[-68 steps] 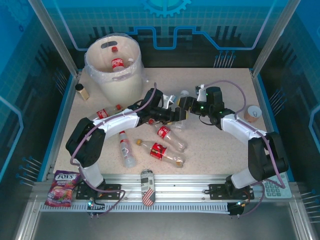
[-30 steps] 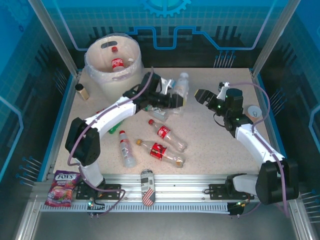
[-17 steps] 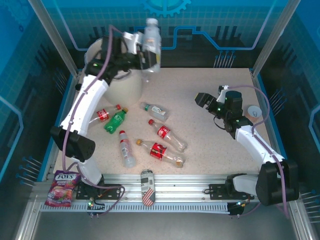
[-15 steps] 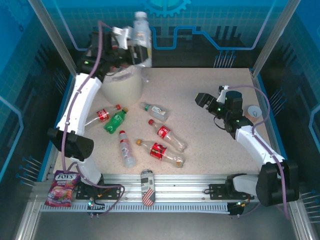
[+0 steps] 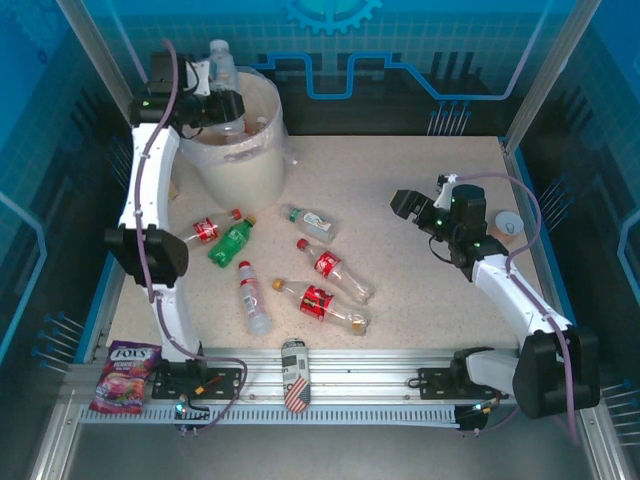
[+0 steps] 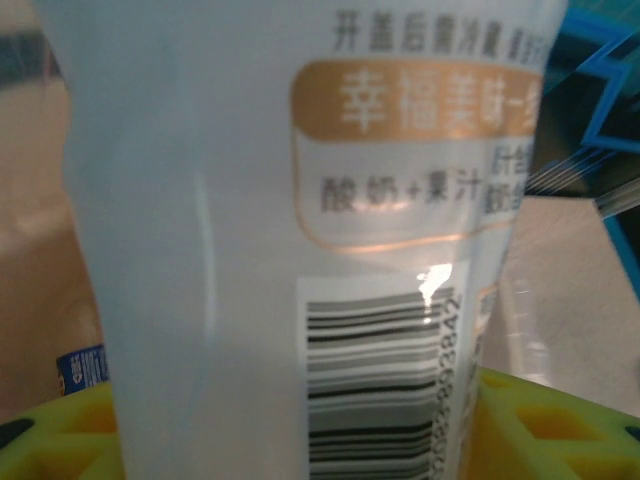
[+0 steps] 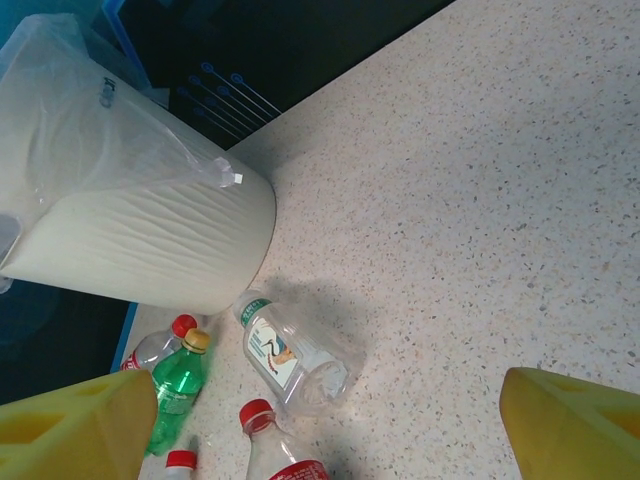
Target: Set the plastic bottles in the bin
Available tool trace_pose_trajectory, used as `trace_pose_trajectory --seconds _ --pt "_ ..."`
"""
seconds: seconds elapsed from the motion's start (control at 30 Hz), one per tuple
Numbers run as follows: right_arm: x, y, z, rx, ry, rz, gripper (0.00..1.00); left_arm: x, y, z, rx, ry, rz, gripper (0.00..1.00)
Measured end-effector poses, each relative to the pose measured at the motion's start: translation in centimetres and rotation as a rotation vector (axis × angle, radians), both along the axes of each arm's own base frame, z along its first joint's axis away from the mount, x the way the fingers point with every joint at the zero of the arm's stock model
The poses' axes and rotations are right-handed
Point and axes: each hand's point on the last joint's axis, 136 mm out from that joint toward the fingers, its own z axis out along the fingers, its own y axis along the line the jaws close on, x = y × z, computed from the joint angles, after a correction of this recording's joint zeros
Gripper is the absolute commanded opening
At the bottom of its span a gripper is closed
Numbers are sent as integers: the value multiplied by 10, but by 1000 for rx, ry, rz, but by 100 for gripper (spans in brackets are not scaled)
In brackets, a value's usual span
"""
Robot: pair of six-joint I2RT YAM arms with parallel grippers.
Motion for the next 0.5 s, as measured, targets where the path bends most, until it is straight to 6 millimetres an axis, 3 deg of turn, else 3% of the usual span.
trace_pose_trajectory --seconds 0.2,0.33,0.5 --pt "-2 -2 -4 -13 10 2 90 1 0 -40 25 107 -24 60" --pt "-3 -2 -6 -19 10 4 90 -1 0 -44 36 123 -37 63" --pt "-4 -2 -8 -26 17 4 90 -3 -2 -42 37 120 -55 78"
